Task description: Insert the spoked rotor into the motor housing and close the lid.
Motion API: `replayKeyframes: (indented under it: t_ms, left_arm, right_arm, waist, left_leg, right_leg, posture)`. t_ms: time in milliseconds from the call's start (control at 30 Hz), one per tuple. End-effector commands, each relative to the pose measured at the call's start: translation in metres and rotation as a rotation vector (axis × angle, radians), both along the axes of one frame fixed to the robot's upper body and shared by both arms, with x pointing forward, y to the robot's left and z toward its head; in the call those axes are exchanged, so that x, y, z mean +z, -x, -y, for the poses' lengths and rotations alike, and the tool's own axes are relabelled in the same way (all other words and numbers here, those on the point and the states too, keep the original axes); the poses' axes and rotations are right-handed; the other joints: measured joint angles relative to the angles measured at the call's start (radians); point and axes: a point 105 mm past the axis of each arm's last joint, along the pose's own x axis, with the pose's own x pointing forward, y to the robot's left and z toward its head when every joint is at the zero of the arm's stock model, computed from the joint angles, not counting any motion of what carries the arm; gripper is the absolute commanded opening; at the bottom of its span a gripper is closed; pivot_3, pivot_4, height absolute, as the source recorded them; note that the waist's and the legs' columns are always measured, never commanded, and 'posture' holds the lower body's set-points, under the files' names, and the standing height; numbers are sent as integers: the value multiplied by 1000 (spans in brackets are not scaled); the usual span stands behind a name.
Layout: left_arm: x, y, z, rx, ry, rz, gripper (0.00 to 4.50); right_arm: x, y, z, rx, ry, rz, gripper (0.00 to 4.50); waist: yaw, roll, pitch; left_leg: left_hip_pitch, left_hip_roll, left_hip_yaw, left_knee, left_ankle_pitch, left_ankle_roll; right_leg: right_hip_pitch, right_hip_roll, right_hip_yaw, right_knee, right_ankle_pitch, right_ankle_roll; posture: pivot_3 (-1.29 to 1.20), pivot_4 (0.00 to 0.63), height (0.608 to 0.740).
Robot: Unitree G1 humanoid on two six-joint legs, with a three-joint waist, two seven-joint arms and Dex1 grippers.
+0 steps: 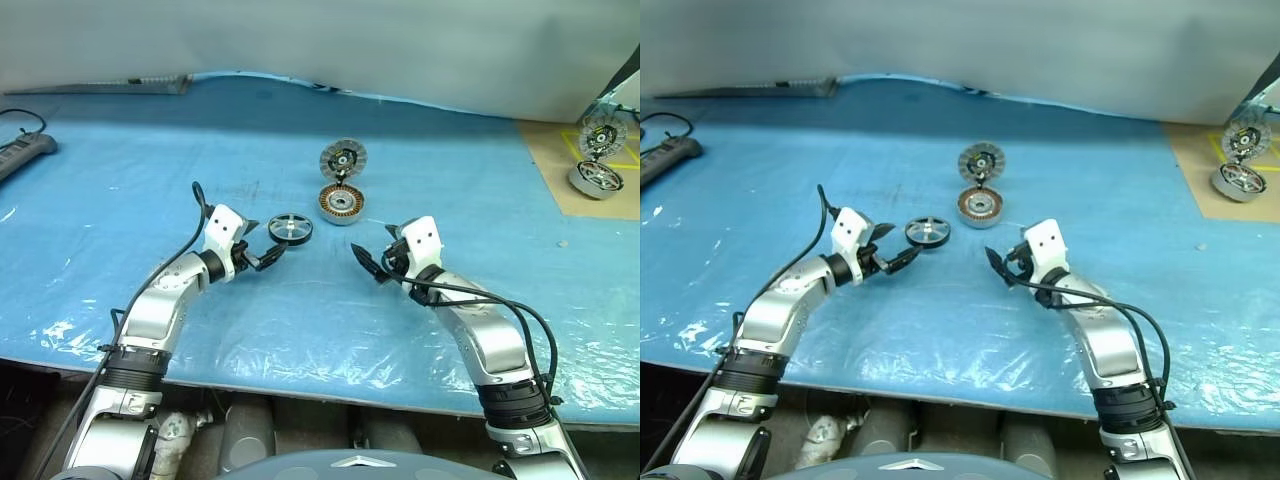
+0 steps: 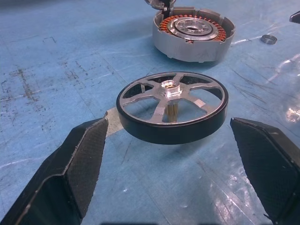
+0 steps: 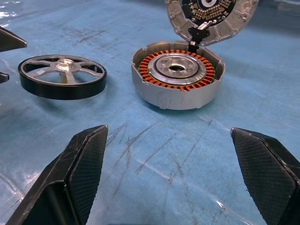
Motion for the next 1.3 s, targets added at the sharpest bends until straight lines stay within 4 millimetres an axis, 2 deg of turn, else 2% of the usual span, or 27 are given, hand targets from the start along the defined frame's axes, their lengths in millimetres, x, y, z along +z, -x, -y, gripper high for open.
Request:
replayKeyframes:
  t_ms: [33, 800, 933, 1300]
  left_arm:
    - [15, 0, 0, -5, 10, 59, 4479]
    - [16, 0, 2, -12, 12, 62, 4479]
    - [15, 0, 3, -15, 13, 61, 4479]
    - [13, 1, 12, -44, 12, 63, 4479]
  right_arm:
    - [13, -4, 5, -26, -8, 51, 4461]
    - [12, -10, 5, -28, 19, 36, 4461]
    - [25, -14, -1, 14, 33, 51, 4461]
    - [50, -47, -28, 200, 297, -39, 4461]
  waist:
    - [0, 0, 0]
    - [0, 0, 0]
    - [0, 0, 0]
    - [-1, 0, 0]
  left_leg:
    - [0, 0, 0, 0, 0, 0]
    - [0, 0, 0, 0, 0, 0]
    - [0, 0, 0, 0, 0, 0]
    - [0, -3, 0, 2, 0, 0]
  right_leg:
    - [0, 0, 0, 0, 0, 0]
    - [0, 0, 0, 0, 0, 0]
    - [0, 0, 0, 0, 0, 0]
    - [0, 0, 0, 5, 0, 0]
  posture:
    - [0, 150, 740]
    - [0, 150, 740]
    - [0, 150, 740]
    - [0, 150, 740]
